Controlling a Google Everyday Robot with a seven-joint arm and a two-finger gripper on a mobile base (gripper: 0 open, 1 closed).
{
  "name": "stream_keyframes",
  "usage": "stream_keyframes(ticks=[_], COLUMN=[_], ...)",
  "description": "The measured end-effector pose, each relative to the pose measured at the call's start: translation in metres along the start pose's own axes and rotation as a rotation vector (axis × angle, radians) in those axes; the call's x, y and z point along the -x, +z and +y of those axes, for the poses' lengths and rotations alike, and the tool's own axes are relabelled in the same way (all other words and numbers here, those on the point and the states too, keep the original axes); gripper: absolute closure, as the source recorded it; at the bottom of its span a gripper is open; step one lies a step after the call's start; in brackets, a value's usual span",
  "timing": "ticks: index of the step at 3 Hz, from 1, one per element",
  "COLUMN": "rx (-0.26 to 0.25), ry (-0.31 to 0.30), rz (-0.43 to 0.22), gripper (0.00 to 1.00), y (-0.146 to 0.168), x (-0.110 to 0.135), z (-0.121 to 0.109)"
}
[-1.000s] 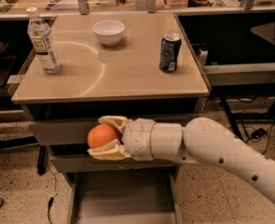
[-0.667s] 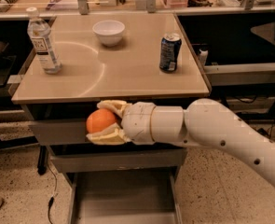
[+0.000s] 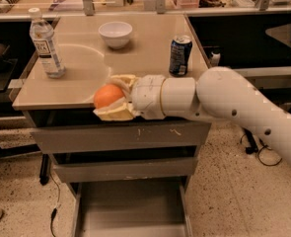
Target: Pick orange from bottom drawer and place on counter
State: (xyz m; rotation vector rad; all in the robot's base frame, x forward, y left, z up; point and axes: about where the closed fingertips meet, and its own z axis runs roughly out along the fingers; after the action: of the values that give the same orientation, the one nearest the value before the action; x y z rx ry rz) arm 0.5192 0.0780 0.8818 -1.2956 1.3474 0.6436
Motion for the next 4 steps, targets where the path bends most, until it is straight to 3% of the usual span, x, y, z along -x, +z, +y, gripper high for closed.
stream_keyframes(ticks=[2, 4], rx=[-0.015, -0.016], ry=[0.023, 0.065], rz=[-0.005, 0.025], gripper=[1.0, 1.0], y=[0.005, 0.023], x=[-0.004, -0.028], z=[-0.078, -0.15])
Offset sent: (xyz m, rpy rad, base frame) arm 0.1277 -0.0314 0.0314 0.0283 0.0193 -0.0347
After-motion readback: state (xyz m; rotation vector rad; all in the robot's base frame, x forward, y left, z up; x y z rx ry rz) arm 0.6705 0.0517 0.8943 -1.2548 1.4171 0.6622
